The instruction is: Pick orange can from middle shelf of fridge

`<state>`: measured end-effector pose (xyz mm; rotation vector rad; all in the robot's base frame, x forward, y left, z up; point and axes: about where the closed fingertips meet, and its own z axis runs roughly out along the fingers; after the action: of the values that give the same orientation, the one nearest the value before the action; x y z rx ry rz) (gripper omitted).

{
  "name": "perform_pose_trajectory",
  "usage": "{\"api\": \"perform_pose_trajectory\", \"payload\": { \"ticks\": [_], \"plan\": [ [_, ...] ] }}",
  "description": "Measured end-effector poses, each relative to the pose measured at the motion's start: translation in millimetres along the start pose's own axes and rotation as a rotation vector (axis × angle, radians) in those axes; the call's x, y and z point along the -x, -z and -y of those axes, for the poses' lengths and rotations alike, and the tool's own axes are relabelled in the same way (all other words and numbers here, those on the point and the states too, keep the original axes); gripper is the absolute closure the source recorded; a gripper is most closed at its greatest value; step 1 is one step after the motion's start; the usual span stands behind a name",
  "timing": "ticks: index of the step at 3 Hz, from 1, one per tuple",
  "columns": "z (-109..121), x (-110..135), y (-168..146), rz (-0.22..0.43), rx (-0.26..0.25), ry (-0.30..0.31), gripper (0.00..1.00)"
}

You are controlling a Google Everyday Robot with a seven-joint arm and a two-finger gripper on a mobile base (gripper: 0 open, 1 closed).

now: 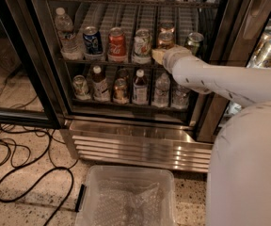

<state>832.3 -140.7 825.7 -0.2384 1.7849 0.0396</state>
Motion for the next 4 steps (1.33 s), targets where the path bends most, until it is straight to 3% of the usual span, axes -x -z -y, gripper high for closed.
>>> {"api": "perform_pose_trajectory", "payload": {
  "ticks": [2, 4],
  "plan": [
    [1.3, 17.1, 6.7, -0.013, 0.041, -0.125, 1.00],
    [0.8, 28.8, 16.3, -0.018, 0.072, -0.199, 1.00]
  ]
}}
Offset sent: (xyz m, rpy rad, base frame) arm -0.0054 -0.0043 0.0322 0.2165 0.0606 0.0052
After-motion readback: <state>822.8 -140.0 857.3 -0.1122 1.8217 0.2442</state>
